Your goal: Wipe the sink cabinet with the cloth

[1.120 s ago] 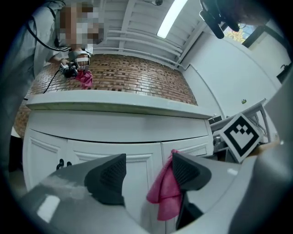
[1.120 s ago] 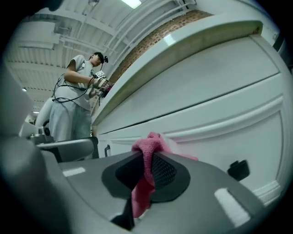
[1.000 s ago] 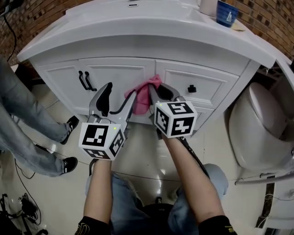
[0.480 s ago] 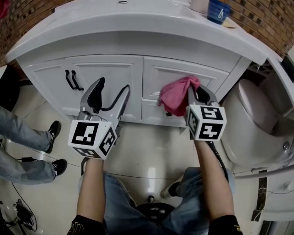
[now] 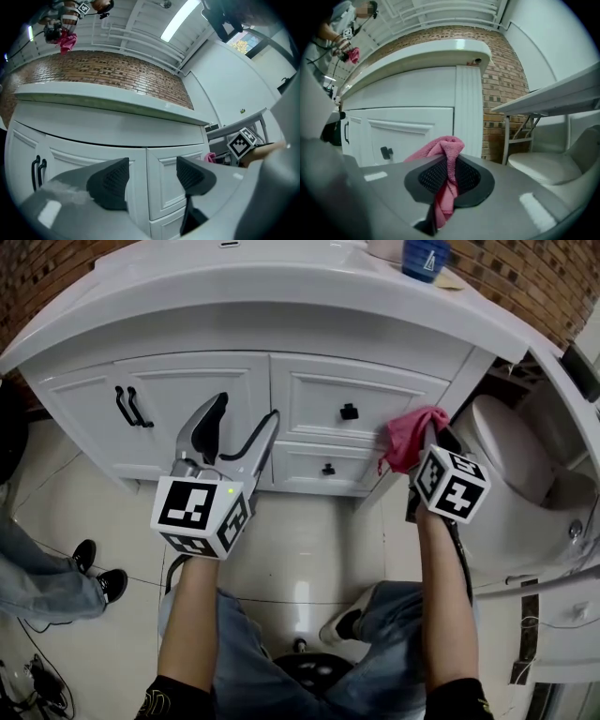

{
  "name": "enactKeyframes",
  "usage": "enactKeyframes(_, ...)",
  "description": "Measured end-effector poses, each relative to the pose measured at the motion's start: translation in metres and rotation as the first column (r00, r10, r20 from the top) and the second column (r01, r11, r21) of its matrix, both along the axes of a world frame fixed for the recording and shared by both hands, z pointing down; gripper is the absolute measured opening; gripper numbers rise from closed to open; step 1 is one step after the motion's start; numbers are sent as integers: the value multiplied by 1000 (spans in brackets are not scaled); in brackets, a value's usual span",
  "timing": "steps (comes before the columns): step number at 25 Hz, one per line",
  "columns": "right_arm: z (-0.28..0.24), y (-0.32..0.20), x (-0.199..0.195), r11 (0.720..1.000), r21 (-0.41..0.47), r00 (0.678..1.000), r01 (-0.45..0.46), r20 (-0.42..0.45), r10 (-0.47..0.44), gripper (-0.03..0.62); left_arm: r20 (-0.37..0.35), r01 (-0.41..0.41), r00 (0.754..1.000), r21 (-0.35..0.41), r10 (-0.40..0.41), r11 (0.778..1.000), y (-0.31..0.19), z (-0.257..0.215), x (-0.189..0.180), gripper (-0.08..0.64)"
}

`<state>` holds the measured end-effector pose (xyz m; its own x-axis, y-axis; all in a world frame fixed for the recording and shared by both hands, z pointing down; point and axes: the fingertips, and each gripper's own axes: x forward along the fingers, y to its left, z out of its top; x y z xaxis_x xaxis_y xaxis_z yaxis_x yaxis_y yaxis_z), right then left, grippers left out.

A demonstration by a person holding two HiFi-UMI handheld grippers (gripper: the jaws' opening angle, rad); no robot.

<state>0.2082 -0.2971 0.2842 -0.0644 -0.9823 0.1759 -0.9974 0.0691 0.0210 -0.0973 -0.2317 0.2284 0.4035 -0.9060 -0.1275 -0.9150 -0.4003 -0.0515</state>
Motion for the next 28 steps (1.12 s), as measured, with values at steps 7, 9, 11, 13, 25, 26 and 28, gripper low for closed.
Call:
enactKeyframes(7,0,25,-182,918,44,917,394,49,-396,25,-13,47,999,-4,-47,999,1,0,-22,316)
enactKeyframes(9,6,30,-225,880,50,879,472,48,-474,25,-12,57,998,-5,-57,998,4,0,-27,317)
enactKeyframes(11,10,28,-257,852,54,848,521,75,-524,25,-4,68,998,-6,-68,998,7,0,-34,318)
enactKeyframes(13,14,22,-276,840,56,833,539,109,-542,25,10,81,997,-11,-80,997,9,2,-42,316)
enactKeyframes(25,38,1,-197,930,-78,932,358,97,-350,25,-8,57,998,-15,-57,998,6,3,-41,316)
enactKeyframes(26,38,2,-184,936,-83,939,341,81,-335,25,-10,47,999,-13,-47,999,5,2,-35,316)
enactKeyframes(28,36,5,-164,939,-94,944,331,39,-329,26,-7,26,1000,-9,-26,1000,3,1,-23,316)
